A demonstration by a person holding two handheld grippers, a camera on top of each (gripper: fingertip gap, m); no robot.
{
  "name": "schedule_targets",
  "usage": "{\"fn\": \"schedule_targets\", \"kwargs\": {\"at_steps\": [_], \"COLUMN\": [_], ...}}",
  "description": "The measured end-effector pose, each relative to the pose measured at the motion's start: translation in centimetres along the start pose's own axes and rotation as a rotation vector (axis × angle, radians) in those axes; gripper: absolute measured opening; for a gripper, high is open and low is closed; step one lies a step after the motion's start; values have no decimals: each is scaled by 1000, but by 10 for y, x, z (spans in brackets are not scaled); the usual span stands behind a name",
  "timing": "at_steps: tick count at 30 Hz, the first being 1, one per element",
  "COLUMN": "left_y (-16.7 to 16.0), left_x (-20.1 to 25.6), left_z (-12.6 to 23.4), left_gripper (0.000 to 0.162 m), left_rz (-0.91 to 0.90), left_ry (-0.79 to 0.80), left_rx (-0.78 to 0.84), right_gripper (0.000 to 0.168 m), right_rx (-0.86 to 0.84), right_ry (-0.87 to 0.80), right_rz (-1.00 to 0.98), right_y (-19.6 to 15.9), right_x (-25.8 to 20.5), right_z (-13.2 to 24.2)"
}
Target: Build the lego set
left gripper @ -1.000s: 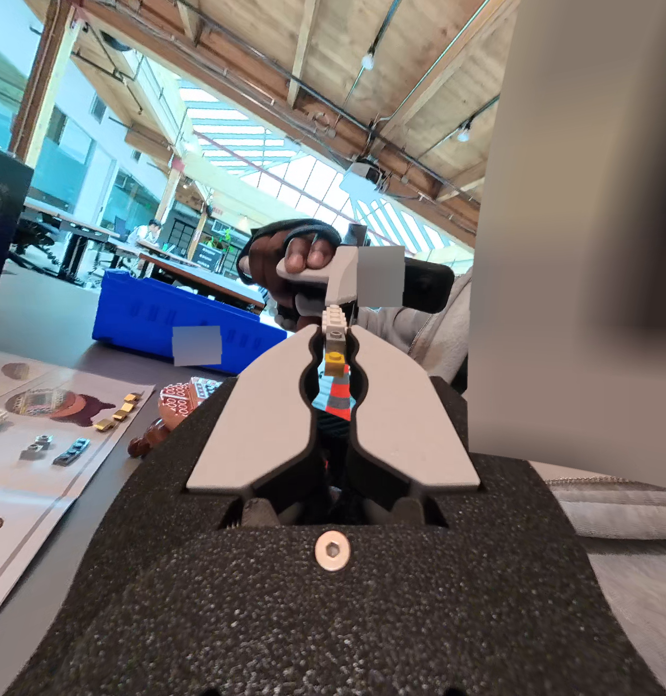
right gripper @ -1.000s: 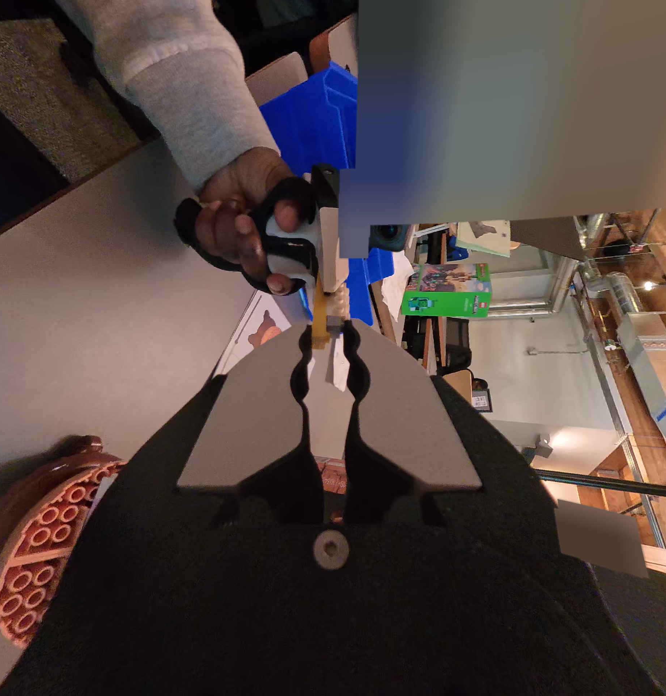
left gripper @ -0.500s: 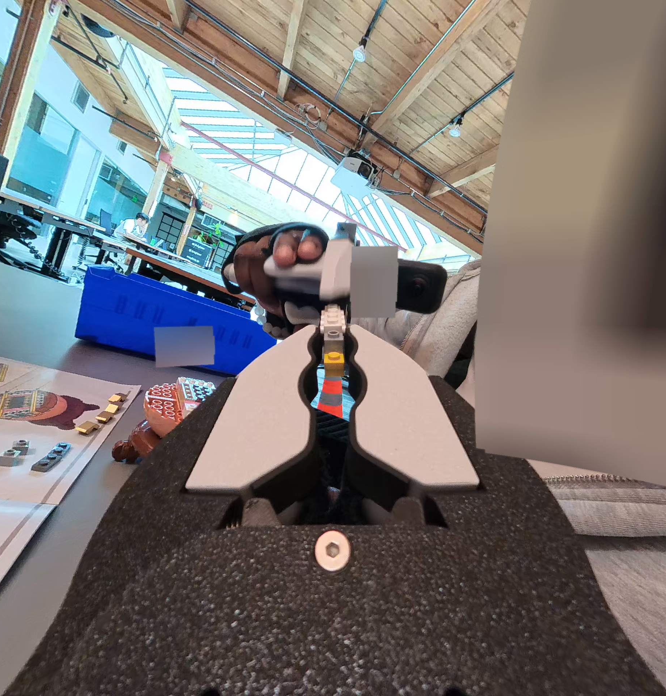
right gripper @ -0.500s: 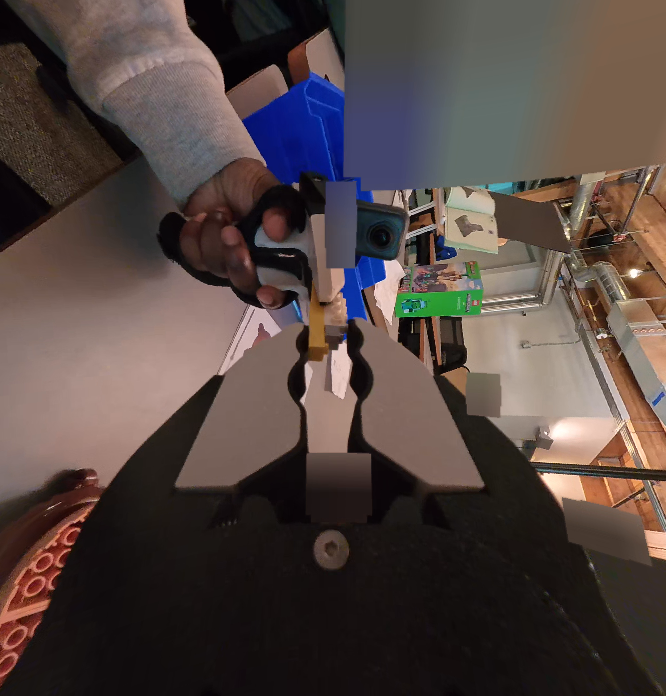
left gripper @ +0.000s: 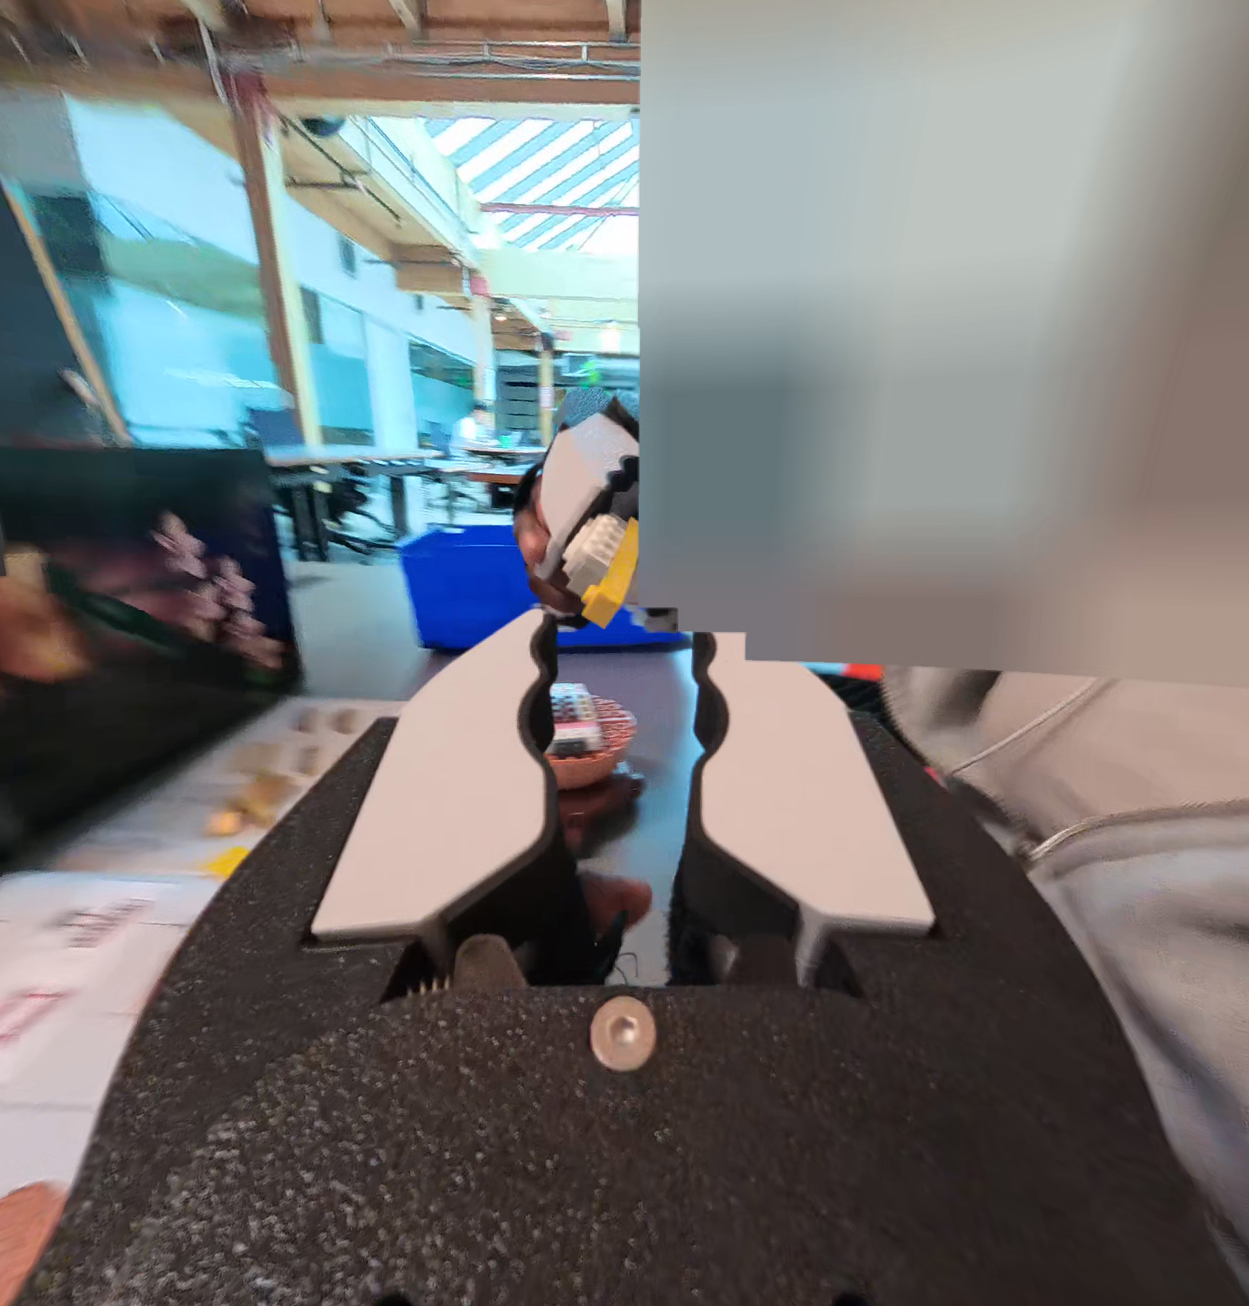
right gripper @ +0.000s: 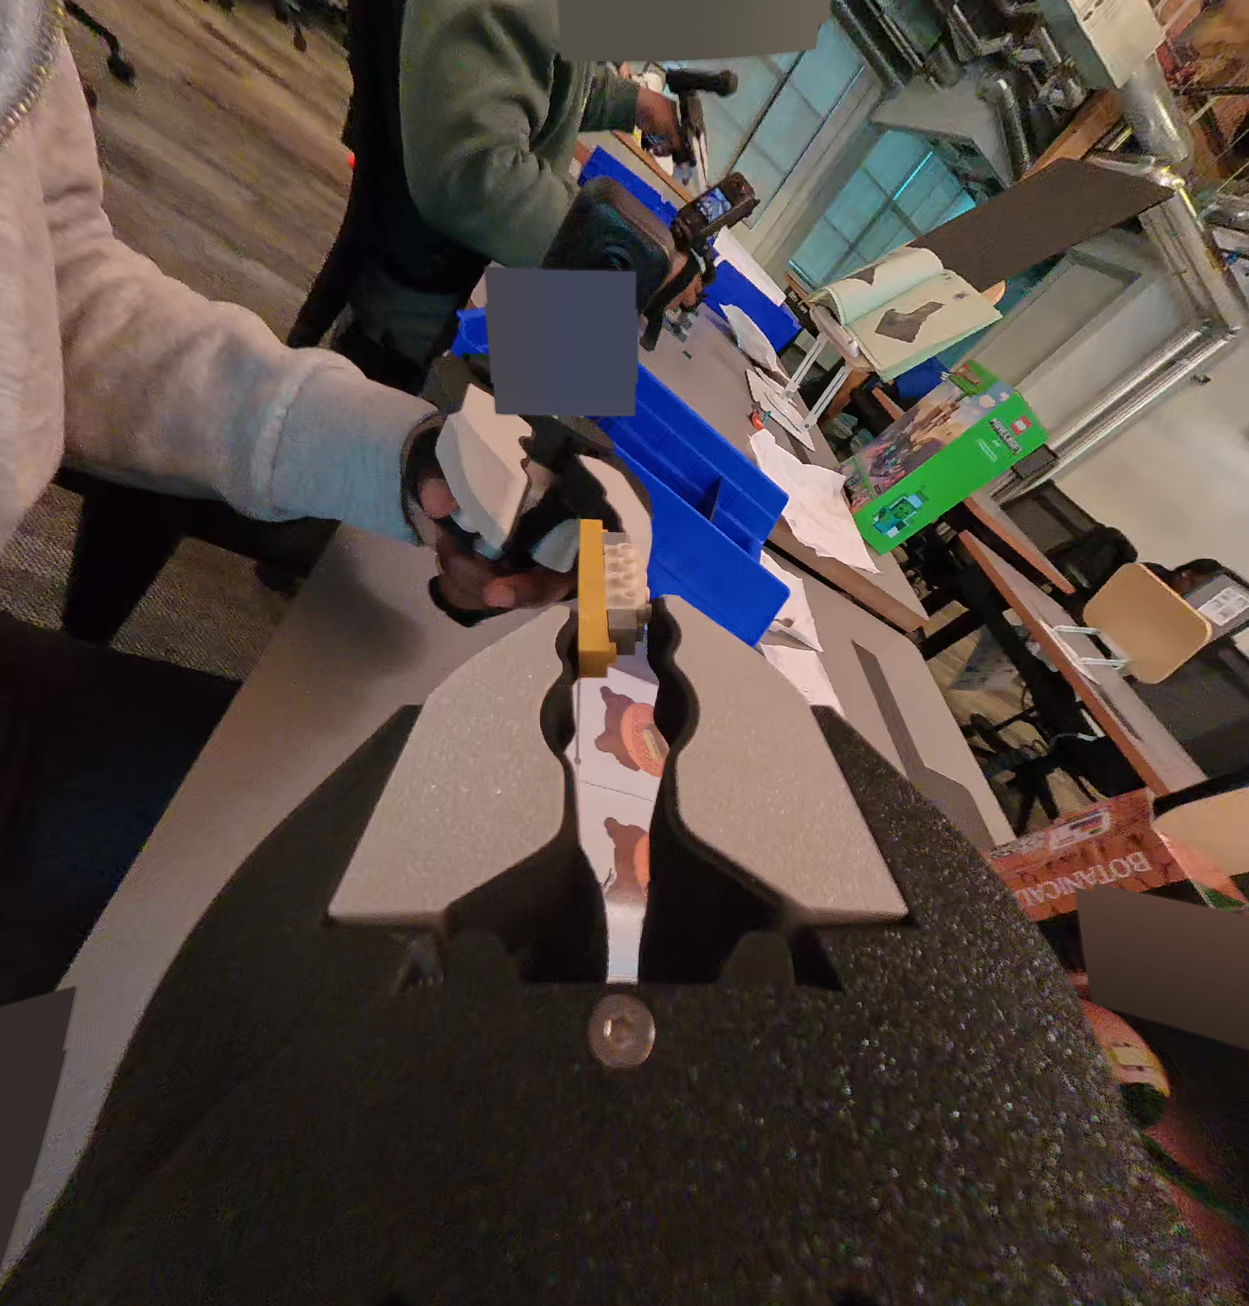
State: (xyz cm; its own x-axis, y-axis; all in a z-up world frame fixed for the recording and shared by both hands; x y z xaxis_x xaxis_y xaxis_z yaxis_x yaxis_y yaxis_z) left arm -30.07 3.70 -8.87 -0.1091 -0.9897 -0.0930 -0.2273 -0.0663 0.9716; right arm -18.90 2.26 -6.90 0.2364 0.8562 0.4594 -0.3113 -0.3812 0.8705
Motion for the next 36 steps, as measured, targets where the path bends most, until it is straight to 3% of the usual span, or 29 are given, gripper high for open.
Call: {"fn": "schedule_targets", "kwargs": {"at_steps": [9,15,19,25,36], "left_y": [7,8,12,11,11], "left_x": [5,6,4,5,6], "left_z": [0,3,7,6,6], "left_gripper": [15,14,14,14,14], "left_rz": [-217,-197,-192,-200,-184], "left_ry": [57,33,43,35,13], "left_rx": [-12,26,67,59,37], "right_gripper": [18,18,30,15,20], "right_rx": [0,6,38,18,-8], "right_ry": [71,79,-23,6,-22], "right_rz": [-47,-89,-55,-26,72], "right_y": [0,6,11,16,22], "right_x": [-8,-8,0,-6,-7], "right_z": [-4,-7,-3,0,2]}}
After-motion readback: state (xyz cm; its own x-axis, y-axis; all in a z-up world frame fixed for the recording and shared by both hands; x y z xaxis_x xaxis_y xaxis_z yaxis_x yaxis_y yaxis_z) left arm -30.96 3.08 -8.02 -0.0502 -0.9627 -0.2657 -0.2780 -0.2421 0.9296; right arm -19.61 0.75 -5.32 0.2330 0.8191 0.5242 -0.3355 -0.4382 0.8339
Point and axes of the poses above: each gripper's, where its closed fingertips meet, z back along the fingers, y out of its top, x = y × z across the jaws, the point moved 5 cm from there along z, back along the fingers, and after that the axes turned 7 degrees about -z, right-handed, at the moved point
